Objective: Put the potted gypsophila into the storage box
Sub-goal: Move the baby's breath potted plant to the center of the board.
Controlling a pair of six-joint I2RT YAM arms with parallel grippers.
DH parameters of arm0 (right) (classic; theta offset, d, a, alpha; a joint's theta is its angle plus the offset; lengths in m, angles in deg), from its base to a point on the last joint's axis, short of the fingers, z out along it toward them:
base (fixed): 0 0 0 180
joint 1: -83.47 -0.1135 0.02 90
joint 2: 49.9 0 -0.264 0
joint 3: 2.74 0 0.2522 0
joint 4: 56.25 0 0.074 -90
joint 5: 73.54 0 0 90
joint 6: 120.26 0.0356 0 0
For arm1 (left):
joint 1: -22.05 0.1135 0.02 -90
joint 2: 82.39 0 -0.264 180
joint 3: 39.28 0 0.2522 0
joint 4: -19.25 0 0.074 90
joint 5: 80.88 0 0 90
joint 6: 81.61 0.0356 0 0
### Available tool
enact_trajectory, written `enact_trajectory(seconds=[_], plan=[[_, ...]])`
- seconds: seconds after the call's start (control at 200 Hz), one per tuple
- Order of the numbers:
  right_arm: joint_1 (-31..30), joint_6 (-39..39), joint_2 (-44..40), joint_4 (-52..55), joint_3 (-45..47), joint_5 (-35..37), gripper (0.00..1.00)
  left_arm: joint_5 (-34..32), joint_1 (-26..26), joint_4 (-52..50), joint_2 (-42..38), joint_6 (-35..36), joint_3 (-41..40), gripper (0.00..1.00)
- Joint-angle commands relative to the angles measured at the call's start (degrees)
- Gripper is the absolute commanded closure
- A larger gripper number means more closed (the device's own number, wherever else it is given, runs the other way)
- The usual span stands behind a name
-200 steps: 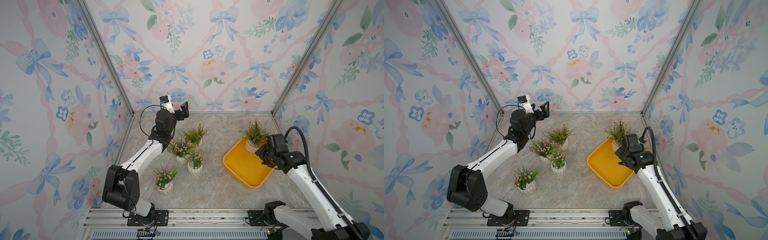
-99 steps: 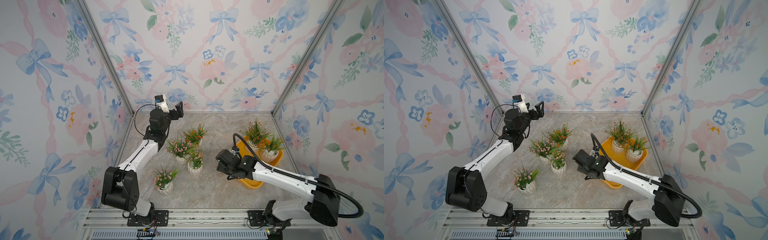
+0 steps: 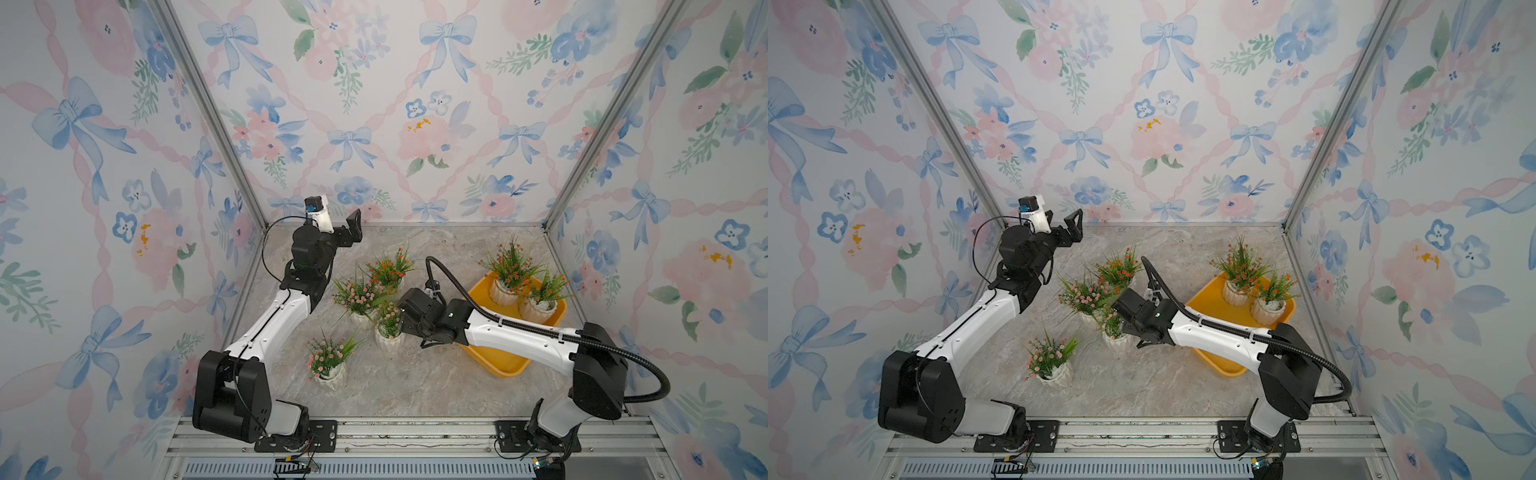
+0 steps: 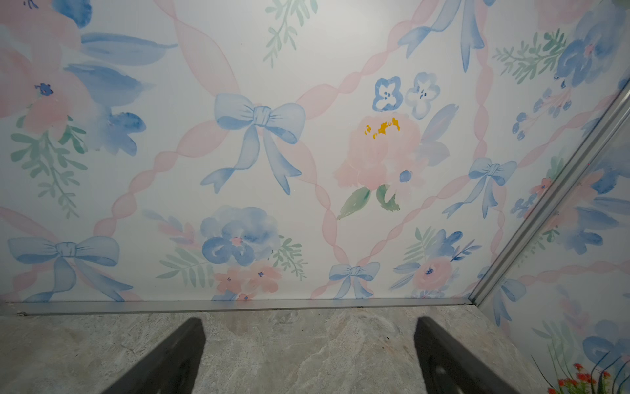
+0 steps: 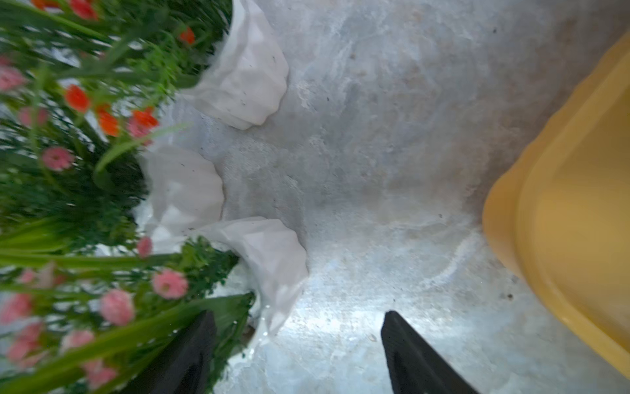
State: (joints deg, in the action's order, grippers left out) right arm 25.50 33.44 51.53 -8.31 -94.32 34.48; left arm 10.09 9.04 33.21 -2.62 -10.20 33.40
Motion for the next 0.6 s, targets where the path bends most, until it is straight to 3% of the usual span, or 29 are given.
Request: enact_trajectory(seconds=[0.0,0.16,0.595], plan=[[-1.25,1.17,-2.69,4.37,3.34,-0.97,0.2,0.45,0.36,0.05,-0.85,0.39,-0.99,0.02],[-2.23,-0.12,-2.02,4.41,3.97,-4.07,0.21,1.31,0.36,0.08,0.11,0.13,-0.2,0.02],[-3.11,-7.25,6.31,-0.67,-5.41,-11.76,0.24,-0.04,0.52,0.08,-1.15,1.96,-0.71,0.02]])
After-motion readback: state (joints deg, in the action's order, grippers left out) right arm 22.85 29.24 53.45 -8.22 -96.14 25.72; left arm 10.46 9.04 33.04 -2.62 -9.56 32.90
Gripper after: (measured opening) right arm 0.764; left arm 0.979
